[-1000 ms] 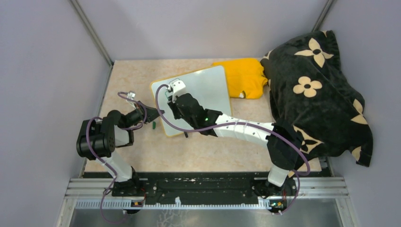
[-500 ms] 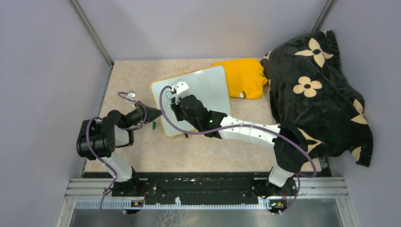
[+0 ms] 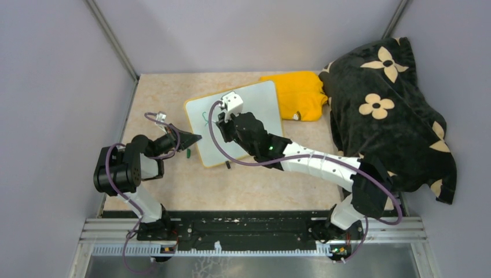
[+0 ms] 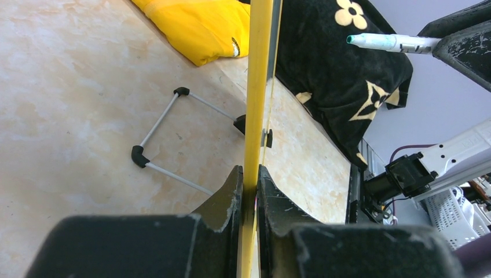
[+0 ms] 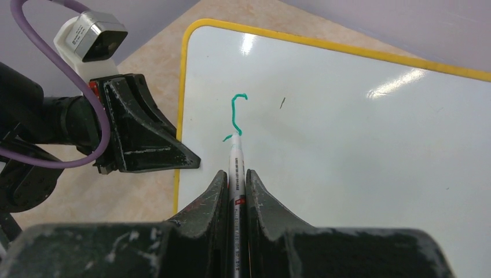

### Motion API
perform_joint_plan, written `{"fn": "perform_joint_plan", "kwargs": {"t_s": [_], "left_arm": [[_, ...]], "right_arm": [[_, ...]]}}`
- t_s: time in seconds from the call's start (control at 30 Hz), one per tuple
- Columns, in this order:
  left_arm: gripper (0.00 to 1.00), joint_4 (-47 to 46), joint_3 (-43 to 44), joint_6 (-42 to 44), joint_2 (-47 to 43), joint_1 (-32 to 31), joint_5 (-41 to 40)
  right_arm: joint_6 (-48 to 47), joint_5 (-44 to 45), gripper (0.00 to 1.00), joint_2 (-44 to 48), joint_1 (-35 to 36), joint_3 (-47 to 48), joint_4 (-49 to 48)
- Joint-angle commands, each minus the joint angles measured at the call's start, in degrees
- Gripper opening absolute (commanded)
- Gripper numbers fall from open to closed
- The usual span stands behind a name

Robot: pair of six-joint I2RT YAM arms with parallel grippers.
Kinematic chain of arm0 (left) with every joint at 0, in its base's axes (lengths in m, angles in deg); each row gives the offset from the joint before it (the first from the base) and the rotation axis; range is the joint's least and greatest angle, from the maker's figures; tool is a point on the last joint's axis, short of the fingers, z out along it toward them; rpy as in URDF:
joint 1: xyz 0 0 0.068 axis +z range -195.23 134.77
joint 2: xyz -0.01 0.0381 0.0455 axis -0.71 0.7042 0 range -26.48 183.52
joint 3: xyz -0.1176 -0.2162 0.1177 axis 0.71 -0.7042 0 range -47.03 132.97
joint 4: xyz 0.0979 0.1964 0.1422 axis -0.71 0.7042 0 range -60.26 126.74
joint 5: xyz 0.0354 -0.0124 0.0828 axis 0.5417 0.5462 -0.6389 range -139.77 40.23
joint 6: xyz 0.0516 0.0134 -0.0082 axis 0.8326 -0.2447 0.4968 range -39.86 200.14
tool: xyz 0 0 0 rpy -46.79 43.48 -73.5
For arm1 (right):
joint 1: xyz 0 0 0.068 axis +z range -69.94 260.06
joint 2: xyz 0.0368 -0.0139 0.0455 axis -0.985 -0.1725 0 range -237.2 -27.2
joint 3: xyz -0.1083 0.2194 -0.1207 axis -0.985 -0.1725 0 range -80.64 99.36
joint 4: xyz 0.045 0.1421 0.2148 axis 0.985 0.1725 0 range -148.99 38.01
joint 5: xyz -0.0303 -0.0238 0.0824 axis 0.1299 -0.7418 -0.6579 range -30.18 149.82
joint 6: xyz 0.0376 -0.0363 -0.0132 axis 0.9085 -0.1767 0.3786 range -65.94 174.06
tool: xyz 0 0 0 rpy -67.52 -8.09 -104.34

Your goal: Write a sentence on the whiteboard

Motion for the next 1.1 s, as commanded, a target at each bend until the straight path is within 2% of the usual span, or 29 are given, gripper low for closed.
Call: {"fn": "perform_joint_plan", "kwargs": {"t_s": [0.0, 0.47, 1.07], "left_arm": [[0.0, -8.7, 1.0, 0.37, -1.26, -0.2, -0.1], [0.0, -8.31, 0.94, 0.7, -1.58, -0.36, -0.1], [0.0, -8.08, 1.09, 0.84, -1.66, -0.49, -0.01]], "right_arm": [[-2.7, 0.73, 0.0, -1.75, -0.14, 3.33, -3.12], [-2.2, 1.68, 0.0, -5.93, -1.45, 7.39, -2.34], [-0.83, 1.67, 0.0, -8.05, -2.42, 7.39, -0.85]]}}
